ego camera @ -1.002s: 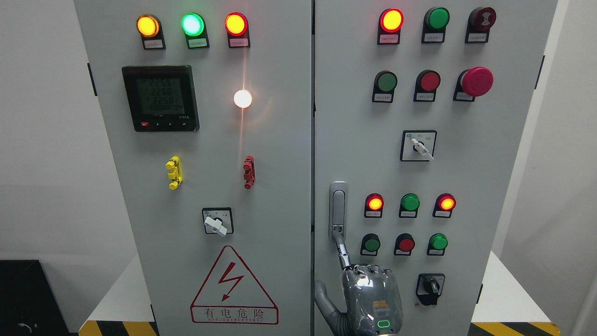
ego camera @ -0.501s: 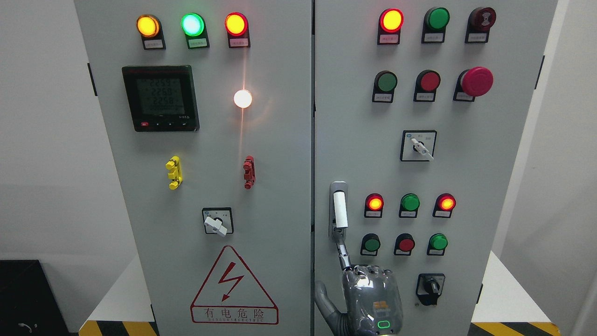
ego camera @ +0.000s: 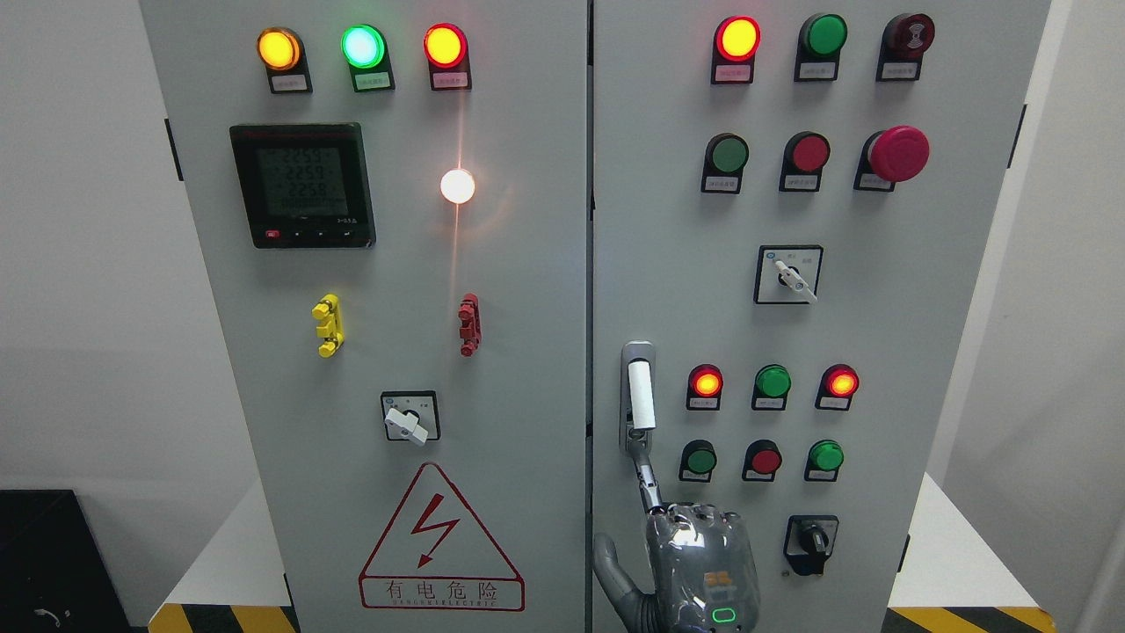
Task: Release door handle
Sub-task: 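Move the right hand up alongside the silver handle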
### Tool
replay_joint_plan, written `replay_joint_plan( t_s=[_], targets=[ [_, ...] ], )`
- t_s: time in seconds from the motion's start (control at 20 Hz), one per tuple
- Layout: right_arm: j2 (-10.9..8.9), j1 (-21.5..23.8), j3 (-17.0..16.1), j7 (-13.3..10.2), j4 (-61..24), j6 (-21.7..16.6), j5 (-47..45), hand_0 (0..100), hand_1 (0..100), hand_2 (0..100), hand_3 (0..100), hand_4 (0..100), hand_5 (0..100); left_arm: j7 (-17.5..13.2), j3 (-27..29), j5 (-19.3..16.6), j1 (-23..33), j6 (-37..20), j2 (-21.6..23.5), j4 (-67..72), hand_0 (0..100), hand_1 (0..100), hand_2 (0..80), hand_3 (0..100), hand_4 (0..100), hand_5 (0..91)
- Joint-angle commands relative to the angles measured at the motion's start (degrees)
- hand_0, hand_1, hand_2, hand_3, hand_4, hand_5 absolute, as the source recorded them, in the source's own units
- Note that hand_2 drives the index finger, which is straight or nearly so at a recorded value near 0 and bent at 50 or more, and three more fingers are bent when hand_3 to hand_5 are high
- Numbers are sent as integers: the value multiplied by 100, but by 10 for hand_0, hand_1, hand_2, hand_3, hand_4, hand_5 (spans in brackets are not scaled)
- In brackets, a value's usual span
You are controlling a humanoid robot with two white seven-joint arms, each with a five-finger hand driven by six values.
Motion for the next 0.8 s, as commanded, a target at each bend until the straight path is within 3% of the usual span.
replay_joint_plan(
  t_s=[0.0,0.75],
  targets=[
    [0,9,-5,-14,-9,-1,0,521,295,82,1000,1000,1000,-4,0,0,0,-5,0,0,120,556,0,0,0,0],
    [0,0,3,-40,-52,-1,0,522,295,85,1000,1000,1000,-4,0,0,0,-5,0,0,120,556,0,0,0,0]
  ],
)
